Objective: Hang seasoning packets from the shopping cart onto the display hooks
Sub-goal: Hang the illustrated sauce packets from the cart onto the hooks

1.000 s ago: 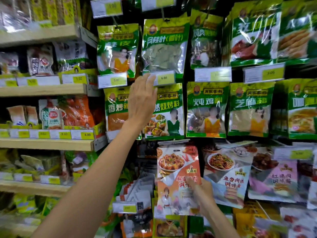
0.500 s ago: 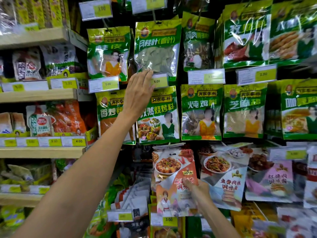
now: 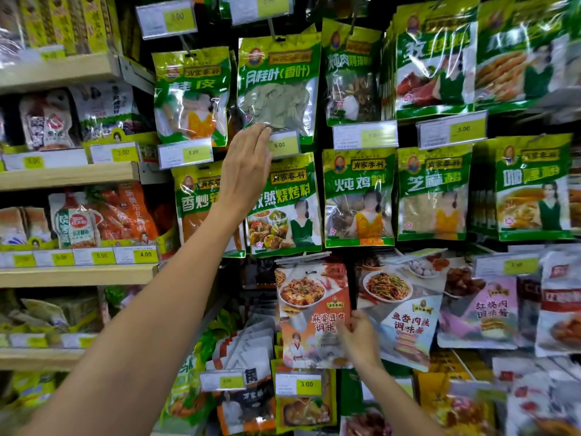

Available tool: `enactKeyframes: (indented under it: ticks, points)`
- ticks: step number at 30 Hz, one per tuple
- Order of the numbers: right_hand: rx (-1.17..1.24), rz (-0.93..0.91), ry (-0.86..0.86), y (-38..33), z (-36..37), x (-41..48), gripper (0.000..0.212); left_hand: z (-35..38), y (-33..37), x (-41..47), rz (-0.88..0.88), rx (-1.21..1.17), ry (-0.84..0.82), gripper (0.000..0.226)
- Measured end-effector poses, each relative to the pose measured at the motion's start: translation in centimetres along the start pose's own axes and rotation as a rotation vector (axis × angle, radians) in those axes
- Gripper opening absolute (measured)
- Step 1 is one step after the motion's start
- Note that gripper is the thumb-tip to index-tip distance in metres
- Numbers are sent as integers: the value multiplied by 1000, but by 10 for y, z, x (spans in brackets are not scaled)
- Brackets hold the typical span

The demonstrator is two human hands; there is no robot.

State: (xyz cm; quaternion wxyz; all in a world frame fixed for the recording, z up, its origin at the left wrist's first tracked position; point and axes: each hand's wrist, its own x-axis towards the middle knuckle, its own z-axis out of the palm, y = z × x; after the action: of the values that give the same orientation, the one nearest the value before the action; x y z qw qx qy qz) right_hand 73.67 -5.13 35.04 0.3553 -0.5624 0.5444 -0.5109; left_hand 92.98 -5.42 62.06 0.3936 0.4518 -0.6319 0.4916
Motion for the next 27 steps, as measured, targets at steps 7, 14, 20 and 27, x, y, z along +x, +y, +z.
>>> enactKeyframes:
  ticks: [7,14,20,27]
  points:
    - [-77,-226,110,-5,-77,-34,22,-6,69,-40,18,-127,107,26]
    - [-174,-126,225,61,-214,-70,21,-1,240,-133,-181,-580,-133,29]
    - [-268,111,397,164,-358,-145,19,-11,448,-223,-593,-1105,-664,22]
    - [-301,427,579,265,-478,-264,18,-38,647,-298,-604,-1358,-1251,21]
